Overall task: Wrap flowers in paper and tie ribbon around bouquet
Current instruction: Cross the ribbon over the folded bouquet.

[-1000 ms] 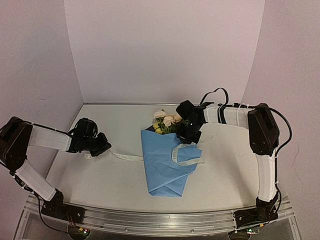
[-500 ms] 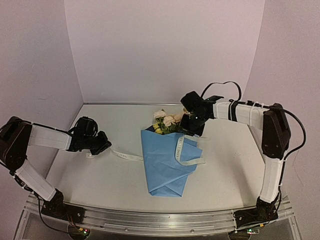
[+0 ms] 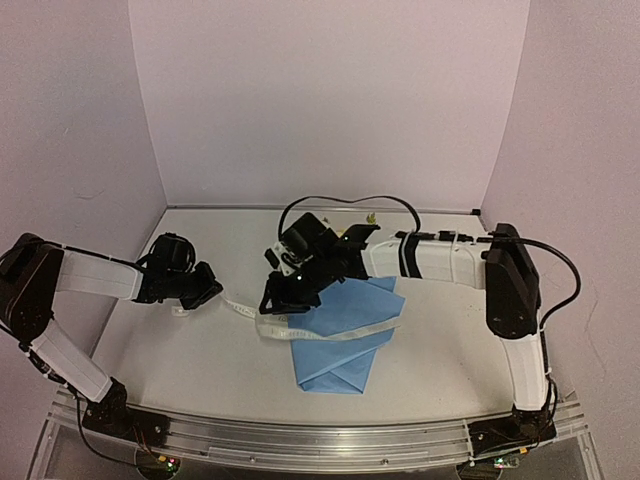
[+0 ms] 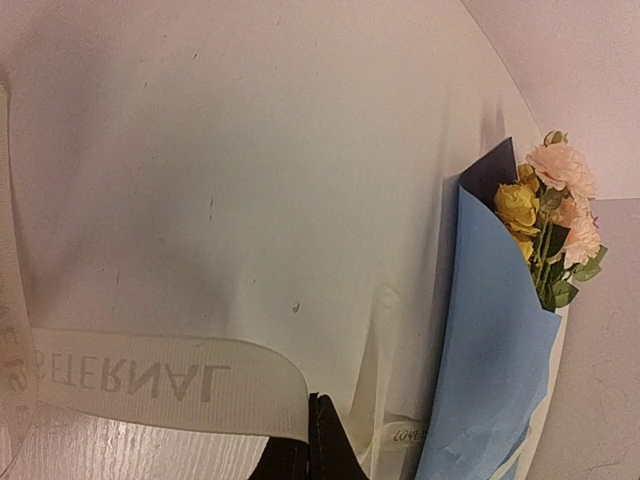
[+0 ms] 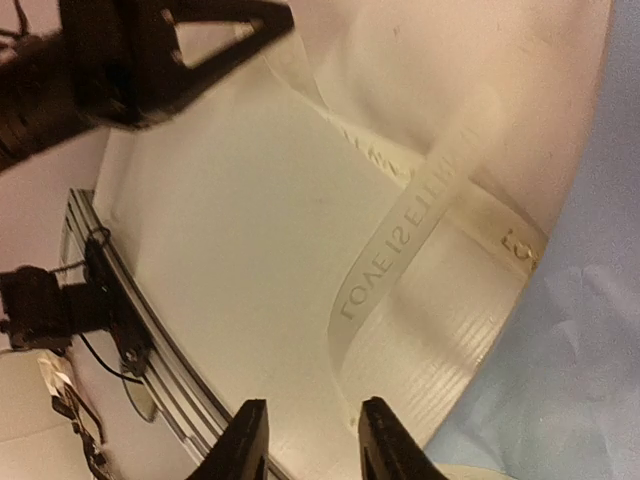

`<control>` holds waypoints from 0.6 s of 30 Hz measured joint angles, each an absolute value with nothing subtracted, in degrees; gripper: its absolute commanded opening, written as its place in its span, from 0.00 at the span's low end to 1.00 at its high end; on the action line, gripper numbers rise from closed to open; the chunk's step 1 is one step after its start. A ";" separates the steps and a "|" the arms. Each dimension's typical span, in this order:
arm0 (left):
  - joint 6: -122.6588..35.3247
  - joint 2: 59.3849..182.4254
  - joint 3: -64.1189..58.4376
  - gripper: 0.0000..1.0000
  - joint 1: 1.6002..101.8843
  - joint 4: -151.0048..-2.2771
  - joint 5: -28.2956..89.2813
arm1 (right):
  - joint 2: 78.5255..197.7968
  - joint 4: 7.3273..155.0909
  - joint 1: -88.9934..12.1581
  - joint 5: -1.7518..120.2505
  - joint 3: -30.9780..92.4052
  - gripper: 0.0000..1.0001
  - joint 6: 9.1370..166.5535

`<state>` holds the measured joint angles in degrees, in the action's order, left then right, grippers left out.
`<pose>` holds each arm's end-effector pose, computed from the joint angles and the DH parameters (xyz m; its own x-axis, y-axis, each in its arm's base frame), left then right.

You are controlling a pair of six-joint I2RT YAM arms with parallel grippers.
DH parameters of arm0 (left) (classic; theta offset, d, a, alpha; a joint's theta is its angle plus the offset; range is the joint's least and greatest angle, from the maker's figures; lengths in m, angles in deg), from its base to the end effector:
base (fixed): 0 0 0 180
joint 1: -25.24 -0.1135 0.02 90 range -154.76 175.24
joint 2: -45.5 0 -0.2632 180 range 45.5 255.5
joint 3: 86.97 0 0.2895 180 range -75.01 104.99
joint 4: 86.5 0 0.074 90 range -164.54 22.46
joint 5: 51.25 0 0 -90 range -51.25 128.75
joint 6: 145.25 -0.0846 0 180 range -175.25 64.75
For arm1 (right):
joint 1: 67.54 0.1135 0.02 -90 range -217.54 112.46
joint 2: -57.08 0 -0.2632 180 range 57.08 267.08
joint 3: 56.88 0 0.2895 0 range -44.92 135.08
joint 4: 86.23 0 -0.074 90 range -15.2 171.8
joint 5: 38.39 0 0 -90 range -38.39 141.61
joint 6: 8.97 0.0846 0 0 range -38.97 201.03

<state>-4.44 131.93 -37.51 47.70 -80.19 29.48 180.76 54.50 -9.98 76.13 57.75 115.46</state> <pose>0.3178 -0.1461 0.0941 -0.7766 -0.5067 -0.3744 -0.1843 0.7510 -0.6340 0.2666 0.4849 0.1742 -0.8483 -0.3756 -0.3732 -0.5289 0.5668 0.6316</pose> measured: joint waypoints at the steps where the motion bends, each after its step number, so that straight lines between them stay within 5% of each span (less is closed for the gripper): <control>1: -4.42 131.93 -37.51 0.00 47.70 -80.19 29.46 | 180.76 53.81 -10.06 76.38 56.75 0.54 115.01; 6: -4.46 132.49 -36.39 0.00 47.70 -80.17 29.44 | 180.46 51.81 -12.12 74.94 54.88 0.65 112.94; 18: -5.77 134.86 -29.58 0.00 47.68 -80.27 29.55 | 178.53 46.05 -15.45 68.58 60.51 0.66 114.32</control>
